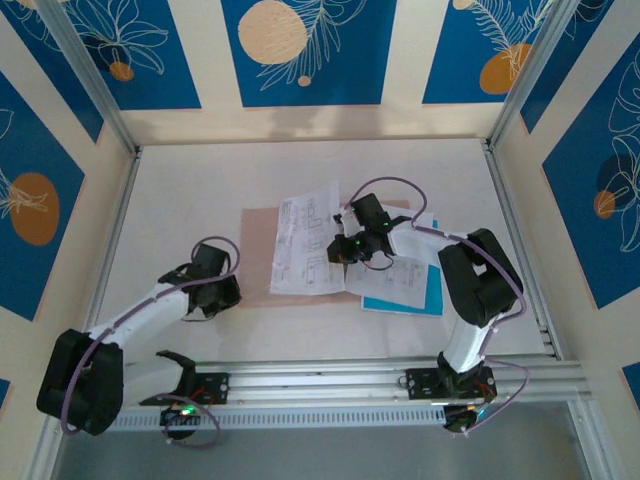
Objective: Put the files into the folder
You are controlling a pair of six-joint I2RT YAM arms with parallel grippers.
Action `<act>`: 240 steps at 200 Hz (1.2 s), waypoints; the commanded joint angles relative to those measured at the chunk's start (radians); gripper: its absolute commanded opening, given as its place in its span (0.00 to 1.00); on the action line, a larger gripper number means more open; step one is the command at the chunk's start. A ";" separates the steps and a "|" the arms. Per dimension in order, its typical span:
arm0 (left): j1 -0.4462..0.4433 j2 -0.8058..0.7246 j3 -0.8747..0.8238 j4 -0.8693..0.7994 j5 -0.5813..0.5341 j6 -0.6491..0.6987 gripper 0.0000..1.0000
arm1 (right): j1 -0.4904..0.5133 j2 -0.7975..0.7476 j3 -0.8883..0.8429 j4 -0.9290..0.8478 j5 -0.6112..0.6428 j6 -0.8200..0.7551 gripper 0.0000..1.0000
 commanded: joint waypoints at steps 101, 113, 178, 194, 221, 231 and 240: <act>0.035 0.075 -0.060 0.058 0.088 0.028 0.00 | 0.068 0.129 0.097 0.062 -0.090 0.036 0.00; 0.035 0.078 -0.060 0.062 0.089 0.028 0.00 | 0.073 0.138 0.098 0.070 -0.094 0.041 0.00; 0.034 0.092 -0.060 0.071 0.099 0.025 0.00 | 0.095 0.170 0.091 0.113 -0.102 0.071 0.00; 0.034 0.092 -0.060 0.071 0.098 0.025 0.00 | 0.098 0.175 0.089 0.125 -0.104 0.081 0.00; 0.034 0.095 -0.057 0.070 0.100 0.025 0.00 | 0.104 0.183 0.088 0.137 -0.108 0.091 0.00; 0.034 0.097 -0.055 0.072 0.101 0.024 0.00 | 0.105 0.186 0.089 0.137 -0.106 0.094 0.00; 0.034 0.098 -0.056 0.073 0.102 0.024 0.00 | 0.107 0.187 0.087 0.140 -0.103 0.098 0.00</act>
